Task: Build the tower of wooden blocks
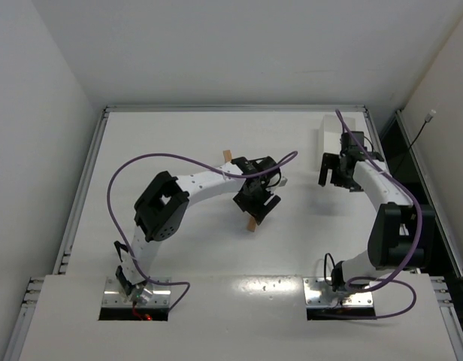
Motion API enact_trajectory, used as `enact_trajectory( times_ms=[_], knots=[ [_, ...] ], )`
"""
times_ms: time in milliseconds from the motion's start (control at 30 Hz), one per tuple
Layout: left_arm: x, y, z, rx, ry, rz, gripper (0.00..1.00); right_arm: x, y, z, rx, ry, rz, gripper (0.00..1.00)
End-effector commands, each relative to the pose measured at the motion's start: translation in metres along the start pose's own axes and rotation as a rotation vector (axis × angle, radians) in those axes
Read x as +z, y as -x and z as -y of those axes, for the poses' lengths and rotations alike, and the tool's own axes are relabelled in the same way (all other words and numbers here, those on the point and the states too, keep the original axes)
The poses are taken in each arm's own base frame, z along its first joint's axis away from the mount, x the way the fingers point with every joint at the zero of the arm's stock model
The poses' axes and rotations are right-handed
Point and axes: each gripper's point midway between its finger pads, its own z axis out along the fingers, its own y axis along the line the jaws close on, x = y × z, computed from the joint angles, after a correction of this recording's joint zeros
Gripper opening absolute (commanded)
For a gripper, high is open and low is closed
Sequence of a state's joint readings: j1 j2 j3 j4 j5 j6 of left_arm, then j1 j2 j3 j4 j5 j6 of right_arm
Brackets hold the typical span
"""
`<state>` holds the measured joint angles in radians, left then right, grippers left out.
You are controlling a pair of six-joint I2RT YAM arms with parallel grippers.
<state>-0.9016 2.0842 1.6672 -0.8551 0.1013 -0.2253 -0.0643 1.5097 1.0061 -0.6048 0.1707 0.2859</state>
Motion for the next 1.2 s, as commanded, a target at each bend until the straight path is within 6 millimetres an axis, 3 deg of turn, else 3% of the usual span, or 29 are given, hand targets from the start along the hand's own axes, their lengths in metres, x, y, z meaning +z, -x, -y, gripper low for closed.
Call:
enact_trajectory(
  times_ms=[0,267,400,700,1000,1133,1167],
  knots=[
    [-0.005,0.008,0.009,-0.027,-0.061,0.002,0.65,-0.019,0.021,-0.006,0.034,0.047,0.078,0.89],
    [0.019,-0.003,0.007,-0.053,-0.108,-0.092,0.62,-0.020,0.022,-0.002,0.060,0.049,0.085,0.88],
    [0.020,0.000,0.003,-0.064,-0.115,-0.091,0.55,-0.020,0.023,0.001,0.068,0.044,0.085,0.88],
    [0.034,-0.003,-0.007,-0.079,-0.087,-0.121,0.51,-0.020,0.023,-0.001,0.067,0.052,0.076,0.88],
    [0.037,0.004,-0.015,-0.066,-0.043,-0.105,0.32,-0.017,0.024,-0.005,0.066,0.070,0.073,0.88],
    [0.040,0.009,-0.022,-0.063,-0.003,-0.089,0.20,-0.016,0.020,-0.006,0.056,0.078,0.063,0.87],
    [0.039,0.012,-0.023,-0.051,0.025,-0.078,0.13,-0.016,0.020,-0.006,0.056,0.078,0.063,0.87]
  ],
)
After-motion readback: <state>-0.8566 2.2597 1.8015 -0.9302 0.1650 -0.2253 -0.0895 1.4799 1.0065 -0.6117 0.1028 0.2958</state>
